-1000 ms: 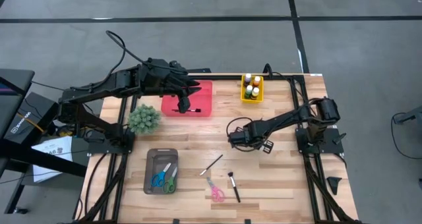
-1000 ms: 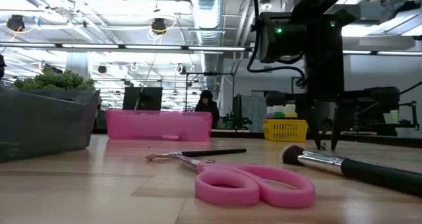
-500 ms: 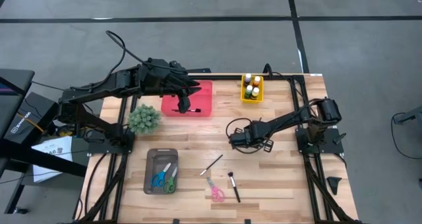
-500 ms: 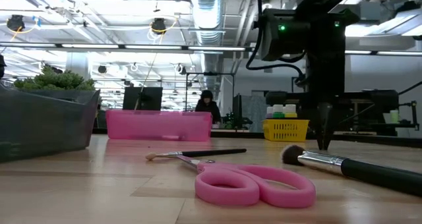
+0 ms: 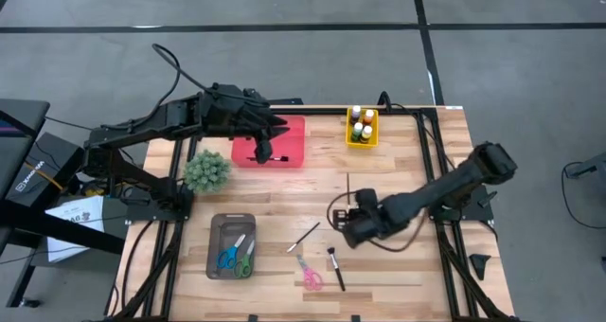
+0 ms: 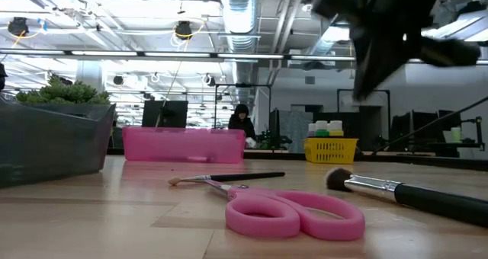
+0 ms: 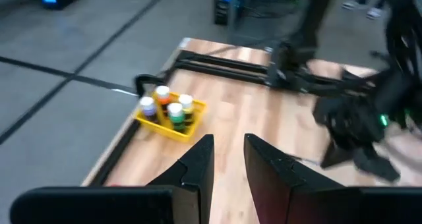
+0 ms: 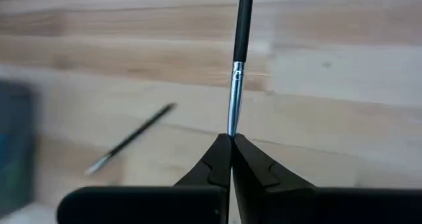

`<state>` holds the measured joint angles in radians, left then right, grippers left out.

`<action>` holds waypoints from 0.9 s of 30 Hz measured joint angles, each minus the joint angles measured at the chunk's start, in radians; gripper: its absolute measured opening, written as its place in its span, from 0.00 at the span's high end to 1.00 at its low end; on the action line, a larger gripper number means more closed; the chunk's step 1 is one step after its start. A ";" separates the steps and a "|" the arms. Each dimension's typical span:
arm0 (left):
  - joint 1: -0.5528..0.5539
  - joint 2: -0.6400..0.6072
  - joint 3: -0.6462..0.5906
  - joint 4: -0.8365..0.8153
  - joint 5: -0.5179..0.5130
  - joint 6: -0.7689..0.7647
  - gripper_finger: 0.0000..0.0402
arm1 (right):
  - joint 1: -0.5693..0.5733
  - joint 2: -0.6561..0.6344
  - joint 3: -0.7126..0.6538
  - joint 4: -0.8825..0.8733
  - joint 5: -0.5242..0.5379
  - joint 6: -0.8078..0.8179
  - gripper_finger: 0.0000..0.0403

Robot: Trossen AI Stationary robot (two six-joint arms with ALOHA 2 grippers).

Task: Pick & Place Paint Supplies
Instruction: Put the foundation brush into the red bin

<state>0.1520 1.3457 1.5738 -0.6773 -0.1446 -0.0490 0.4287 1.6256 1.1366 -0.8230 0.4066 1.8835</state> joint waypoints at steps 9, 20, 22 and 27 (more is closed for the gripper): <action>0.001 -0.016 -0.103 0.080 0.323 -0.021 0.81 | 0.074 -0.151 0.018 0.193 0.354 -0.374 1.00; -0.018 -0.024 -0.383 0.596 0.512 -0.354 0.81 | -0.053 -0.237 0.018 0.611 0.388 -0.896 1.00; -0.018 -0.023 -0.402 0.614 0.515 -0.372 0.81 | -0.070 -0.240 0.018 0.665 0.383 -0.955 1.00; -0.016 -0.023 -0.441 0.668 0.510 -0.404 0.81 | -0.110 -0.233 0.034 0.727 0.321 -1.052 1.00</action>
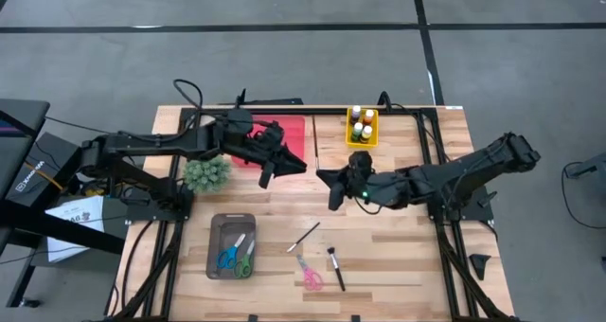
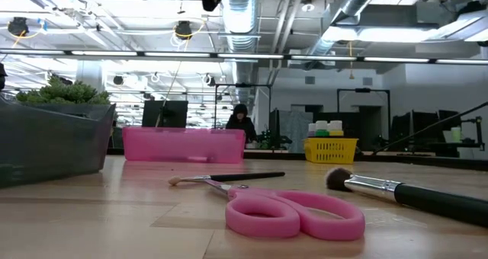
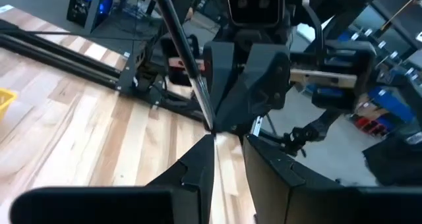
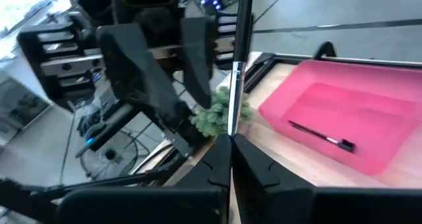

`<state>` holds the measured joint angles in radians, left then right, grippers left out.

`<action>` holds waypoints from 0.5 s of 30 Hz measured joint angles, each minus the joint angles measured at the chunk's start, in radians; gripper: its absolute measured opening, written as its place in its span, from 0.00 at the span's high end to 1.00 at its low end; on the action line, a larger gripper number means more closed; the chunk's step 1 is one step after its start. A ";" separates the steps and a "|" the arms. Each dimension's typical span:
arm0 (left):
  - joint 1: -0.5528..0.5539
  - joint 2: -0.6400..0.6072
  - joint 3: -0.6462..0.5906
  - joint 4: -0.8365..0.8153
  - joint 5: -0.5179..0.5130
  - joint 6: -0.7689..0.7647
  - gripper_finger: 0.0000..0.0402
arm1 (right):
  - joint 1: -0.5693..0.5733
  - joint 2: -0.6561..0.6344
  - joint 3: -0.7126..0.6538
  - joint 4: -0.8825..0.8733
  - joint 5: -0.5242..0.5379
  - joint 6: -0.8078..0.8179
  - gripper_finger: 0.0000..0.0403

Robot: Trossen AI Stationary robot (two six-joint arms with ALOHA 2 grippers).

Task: Pick & Place Paint Supplies
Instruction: Put the foundation brush into the red bin

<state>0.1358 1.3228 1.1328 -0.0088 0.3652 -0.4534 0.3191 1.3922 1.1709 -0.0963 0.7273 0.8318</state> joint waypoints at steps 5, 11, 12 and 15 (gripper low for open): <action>0.001 0.011 -0.004 0.051 -0.004 -0.038 0.81 | -0.027 0.033 0.042 -0.010 -0.066 -0.054 1.00; 0.001 0.010 -0.003 0.093 -0.040 -0.052 0.81 | -0.039 0.069 0.086 -0.030 -0.081 -0.077 1.00; 0.001 0.009 -0.003 0.095 -0.045 -0.052 0.81 | -0.039 0.071 0.090 -0.027 -0.082 -0.082 1.00; 0.001 0.009 -0.003 0.095 -0.053 -0.052 0.81 | -0.039 0.071 0.092 -0.032 -0.087 -0.083 1.00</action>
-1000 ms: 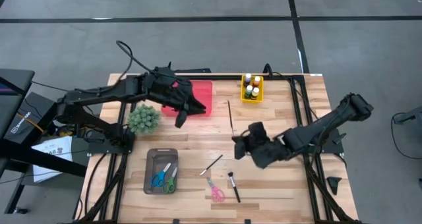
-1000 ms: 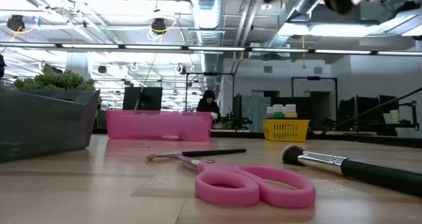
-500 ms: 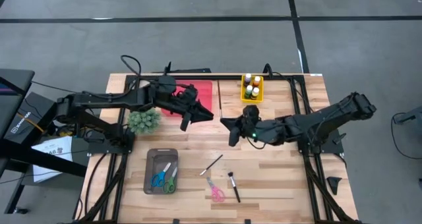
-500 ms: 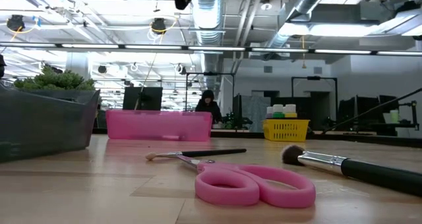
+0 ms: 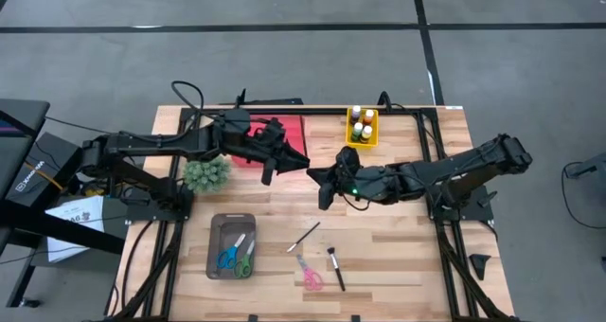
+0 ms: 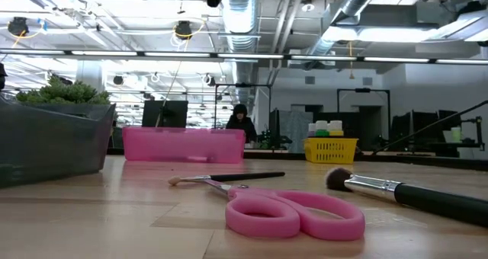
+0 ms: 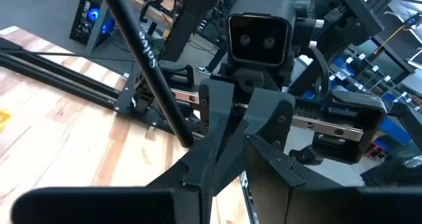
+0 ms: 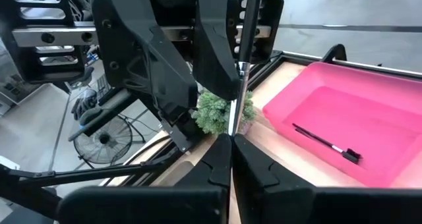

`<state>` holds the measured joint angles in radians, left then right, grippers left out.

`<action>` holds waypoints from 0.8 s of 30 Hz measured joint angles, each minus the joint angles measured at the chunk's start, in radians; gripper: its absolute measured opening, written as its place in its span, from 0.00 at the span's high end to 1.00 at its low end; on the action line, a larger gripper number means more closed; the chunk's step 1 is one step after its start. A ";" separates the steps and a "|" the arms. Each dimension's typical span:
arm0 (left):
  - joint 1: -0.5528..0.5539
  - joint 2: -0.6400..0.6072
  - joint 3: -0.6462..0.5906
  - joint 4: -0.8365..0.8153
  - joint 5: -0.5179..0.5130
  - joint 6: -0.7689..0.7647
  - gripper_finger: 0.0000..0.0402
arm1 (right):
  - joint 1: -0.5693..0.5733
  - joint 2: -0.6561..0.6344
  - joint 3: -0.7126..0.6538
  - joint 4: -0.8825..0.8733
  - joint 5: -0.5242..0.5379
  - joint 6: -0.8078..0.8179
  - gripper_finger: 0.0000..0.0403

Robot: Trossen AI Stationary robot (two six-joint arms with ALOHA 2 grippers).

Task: Pick & Place Paint Supplies
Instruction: Put the foundation brush into the red bin

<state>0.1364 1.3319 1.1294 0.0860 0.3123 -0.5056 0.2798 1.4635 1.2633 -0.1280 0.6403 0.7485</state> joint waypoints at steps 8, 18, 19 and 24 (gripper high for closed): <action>-0.001 -0.006 0.000 -0.005 0.109 0.000 0.81 | 0.007 -0.013 0.004 -0.002 0.049 0.000 1.00; 0.005 -0.015 0.002 -0.075 0.099 0.036 0.73 | 0.038 -0.012 0.003 0.002 0.060 0.002 1.00; 0.005 -0.015 0.001 -0.082 0.078 0.046 0.71 | 0.042 -0.012 0.003 0.002 0.060 0.002 1.00; 0.005 -0.015 0.001 -0.064 0.031 0.056 0.62 | 0.045 -0.012 0.003 0.002 0.047 0.002 1.00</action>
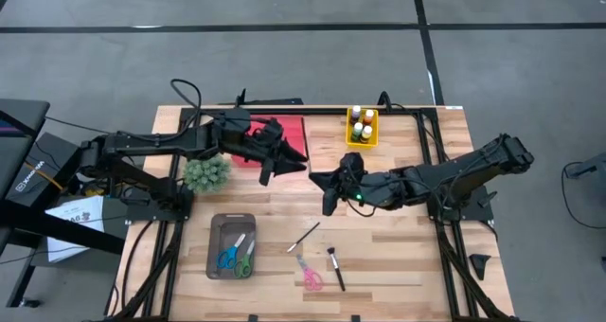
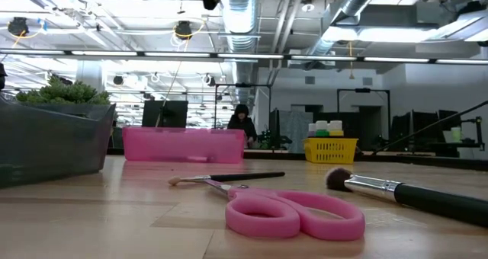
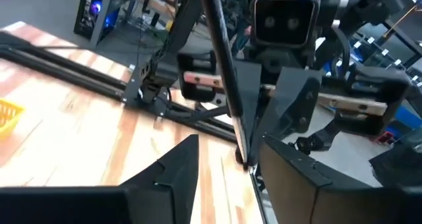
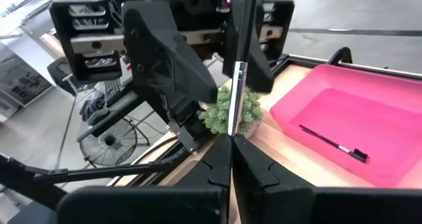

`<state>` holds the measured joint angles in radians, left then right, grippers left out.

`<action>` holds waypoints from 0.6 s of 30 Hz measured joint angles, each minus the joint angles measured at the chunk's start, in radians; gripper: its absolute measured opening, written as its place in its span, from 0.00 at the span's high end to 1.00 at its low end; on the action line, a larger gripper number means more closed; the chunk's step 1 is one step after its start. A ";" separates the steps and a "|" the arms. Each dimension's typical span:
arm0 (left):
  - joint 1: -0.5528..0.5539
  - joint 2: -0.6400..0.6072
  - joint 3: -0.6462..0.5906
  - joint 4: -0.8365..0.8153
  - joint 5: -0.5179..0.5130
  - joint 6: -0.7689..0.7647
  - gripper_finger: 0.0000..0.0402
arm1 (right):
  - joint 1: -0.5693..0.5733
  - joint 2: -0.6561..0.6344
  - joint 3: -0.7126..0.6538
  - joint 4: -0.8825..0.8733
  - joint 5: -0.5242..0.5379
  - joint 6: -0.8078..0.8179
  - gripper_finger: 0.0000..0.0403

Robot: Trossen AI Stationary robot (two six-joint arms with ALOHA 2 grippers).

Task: Pick & Place Paint Supplies
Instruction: Put the foundation brush into the red bin

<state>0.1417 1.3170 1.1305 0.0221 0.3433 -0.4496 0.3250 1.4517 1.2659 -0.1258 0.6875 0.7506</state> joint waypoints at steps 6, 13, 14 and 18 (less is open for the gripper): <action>0.000 0.000 0.000 0.062 -0.003 -0.025 0.59 | -0.023 0.000 0.000 0.000 -0.039 -0.007 1.00; 0.000 0.000 0.000 0.102 -0.004 -0.047 0.63 | -0.044 0.000 0.000 0.002 -0.064 -0.021 1.00; 0.000 0.000 0.000 0.102 -0.004 -0.050 0.65 | -0.046 0.000 0.000 0.002 -0.065 -0.022 1.00; 0.000 0.000 0.000 0.101 -0.017 -0.053 0.73 | -0.046 0.000 0.000 0.002 -0.066 -0.029 1.00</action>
<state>0.1417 1.3170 1.1305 0.1234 0.3261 -0.5022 0.2790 1.4517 1.2655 -0.1238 0.6218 0.7219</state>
